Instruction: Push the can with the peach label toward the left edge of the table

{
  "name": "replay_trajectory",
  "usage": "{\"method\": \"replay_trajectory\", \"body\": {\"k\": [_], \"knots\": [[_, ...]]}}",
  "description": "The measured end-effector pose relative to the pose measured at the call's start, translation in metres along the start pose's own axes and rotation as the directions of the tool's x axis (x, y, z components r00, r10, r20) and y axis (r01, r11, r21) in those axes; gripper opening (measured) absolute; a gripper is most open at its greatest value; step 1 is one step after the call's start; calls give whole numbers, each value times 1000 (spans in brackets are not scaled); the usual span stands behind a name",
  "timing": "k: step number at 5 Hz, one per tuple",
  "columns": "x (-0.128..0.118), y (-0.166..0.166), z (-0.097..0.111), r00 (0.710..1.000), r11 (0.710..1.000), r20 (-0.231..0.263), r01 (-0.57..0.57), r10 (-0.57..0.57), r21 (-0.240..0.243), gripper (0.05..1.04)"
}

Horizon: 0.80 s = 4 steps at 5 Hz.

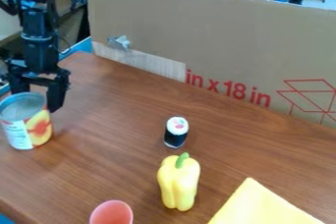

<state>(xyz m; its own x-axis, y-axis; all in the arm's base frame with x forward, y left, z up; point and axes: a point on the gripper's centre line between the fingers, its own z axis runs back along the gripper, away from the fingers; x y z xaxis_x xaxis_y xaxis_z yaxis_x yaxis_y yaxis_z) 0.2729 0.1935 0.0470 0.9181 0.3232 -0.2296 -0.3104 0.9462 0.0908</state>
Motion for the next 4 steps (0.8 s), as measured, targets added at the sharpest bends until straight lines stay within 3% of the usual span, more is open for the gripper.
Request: {"method": "replay_trajectory", "body": {"k": [2, 3, 4], "knots": [[-19, 14, -10, 987, 993, -117, -112, 108, -27, 1001], [-29, 15, -5, 984, 990, -118, -135, 130, -32, 1001], [-29, 17, 15, 993, 993, -35, -118, 117, -31, 1001]]}}
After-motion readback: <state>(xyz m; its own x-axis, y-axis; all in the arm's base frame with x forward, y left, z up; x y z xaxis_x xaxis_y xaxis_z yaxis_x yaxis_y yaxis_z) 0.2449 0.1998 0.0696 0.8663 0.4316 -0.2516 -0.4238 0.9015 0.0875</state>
